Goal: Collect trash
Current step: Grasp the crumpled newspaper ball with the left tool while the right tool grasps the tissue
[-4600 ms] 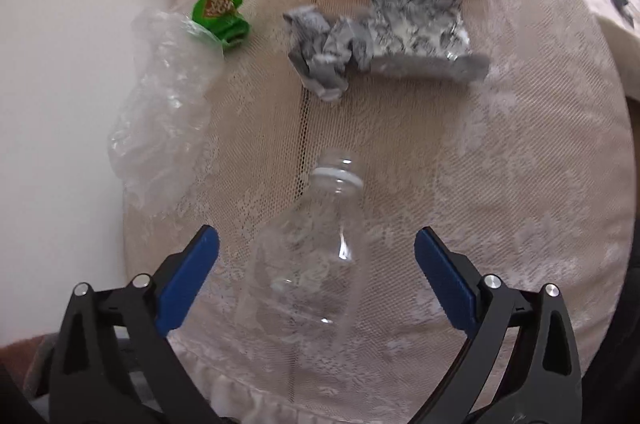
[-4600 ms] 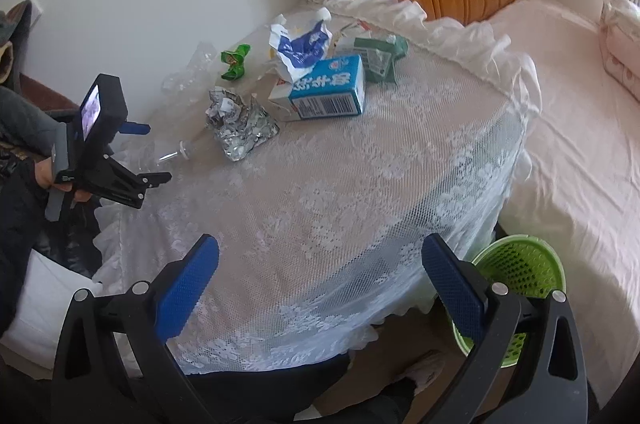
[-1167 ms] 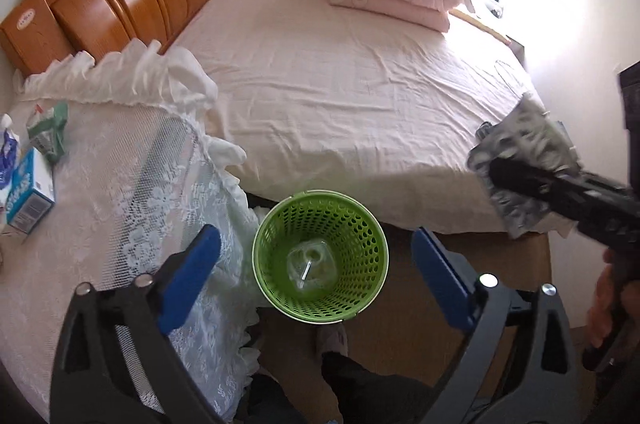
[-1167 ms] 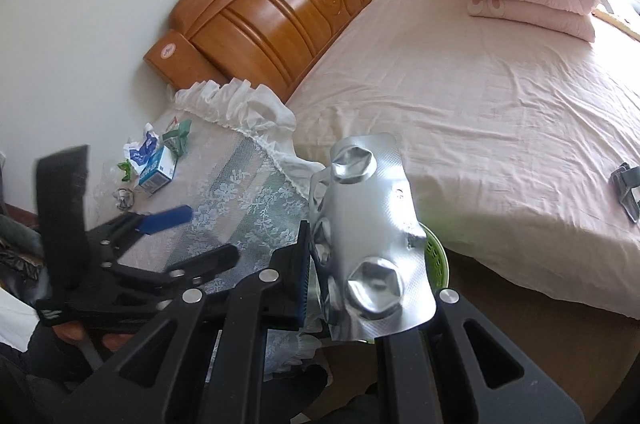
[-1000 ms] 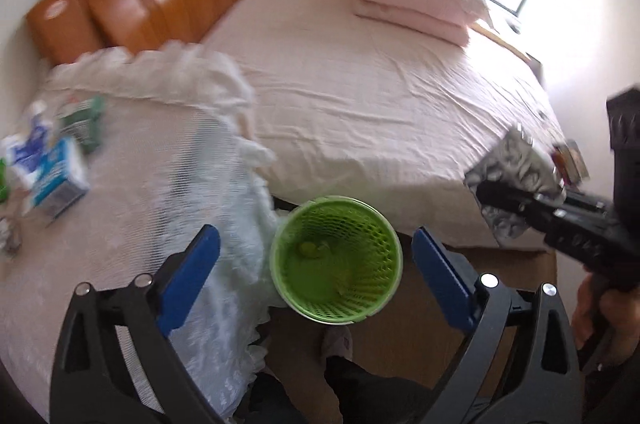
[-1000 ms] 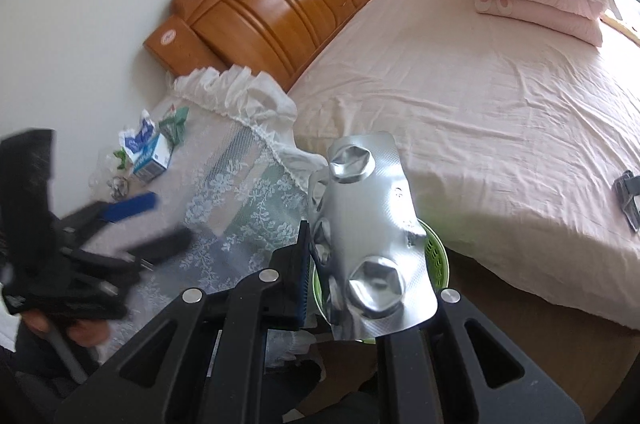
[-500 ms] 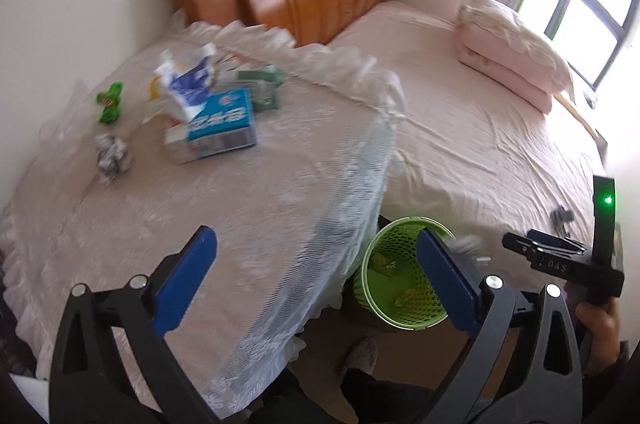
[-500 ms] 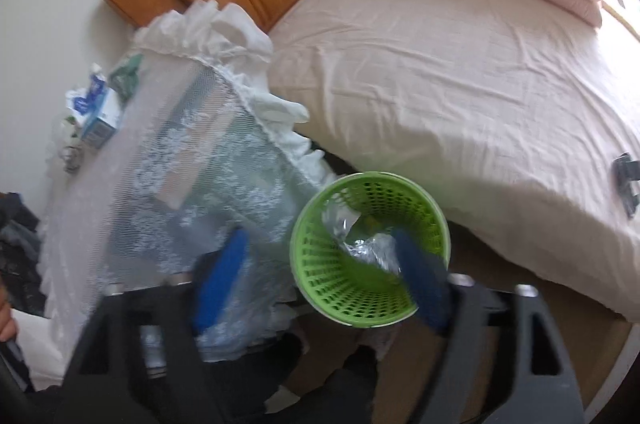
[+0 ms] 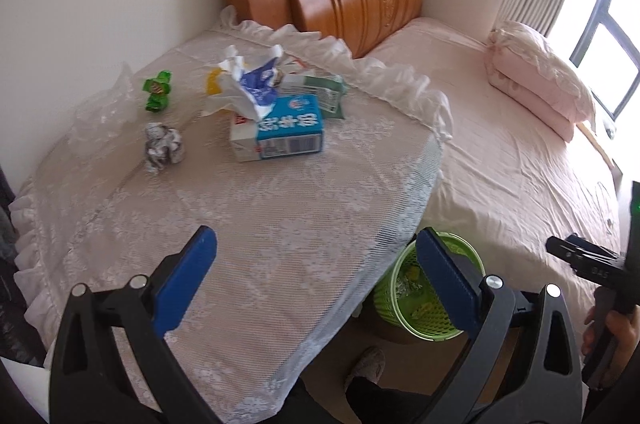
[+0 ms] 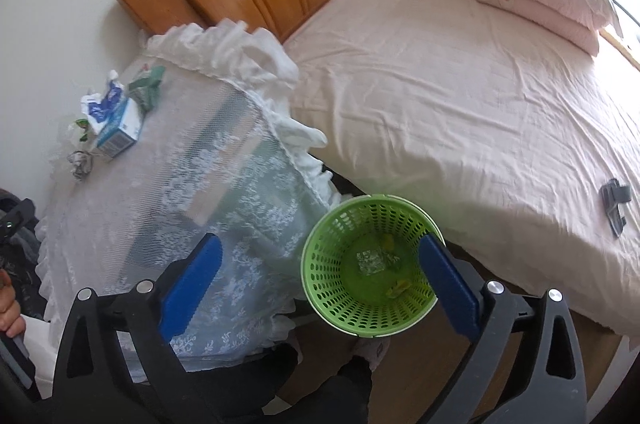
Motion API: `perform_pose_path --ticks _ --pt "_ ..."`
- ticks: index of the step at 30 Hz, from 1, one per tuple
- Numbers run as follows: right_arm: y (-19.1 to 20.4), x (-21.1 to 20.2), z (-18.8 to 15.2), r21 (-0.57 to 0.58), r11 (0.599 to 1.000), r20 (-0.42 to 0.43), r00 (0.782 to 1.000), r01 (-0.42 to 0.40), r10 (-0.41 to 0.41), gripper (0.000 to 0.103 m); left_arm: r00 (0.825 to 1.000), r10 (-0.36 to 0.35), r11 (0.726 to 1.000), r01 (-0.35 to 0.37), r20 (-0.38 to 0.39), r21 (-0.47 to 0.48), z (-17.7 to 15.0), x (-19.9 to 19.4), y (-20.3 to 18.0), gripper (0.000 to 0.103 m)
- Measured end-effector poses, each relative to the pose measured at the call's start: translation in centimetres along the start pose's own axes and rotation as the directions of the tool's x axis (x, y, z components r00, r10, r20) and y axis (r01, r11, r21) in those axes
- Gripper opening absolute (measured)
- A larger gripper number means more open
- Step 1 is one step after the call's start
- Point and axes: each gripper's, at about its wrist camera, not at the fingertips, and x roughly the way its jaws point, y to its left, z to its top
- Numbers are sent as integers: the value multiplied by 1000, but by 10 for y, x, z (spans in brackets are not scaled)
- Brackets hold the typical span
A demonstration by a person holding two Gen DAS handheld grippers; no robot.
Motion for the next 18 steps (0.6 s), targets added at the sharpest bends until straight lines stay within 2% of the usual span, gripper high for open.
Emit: perform_pose_path --ticks 10,18 --pt "57 -9 20 -88 995 51 997 -56 60 100 997 73 994 -72 3 -84 -1 -1 50 95" --pt "116 3 30 -158 981 34 993 -109 115 100 989 145 978 -145 -16 -150 6 19 113 95"
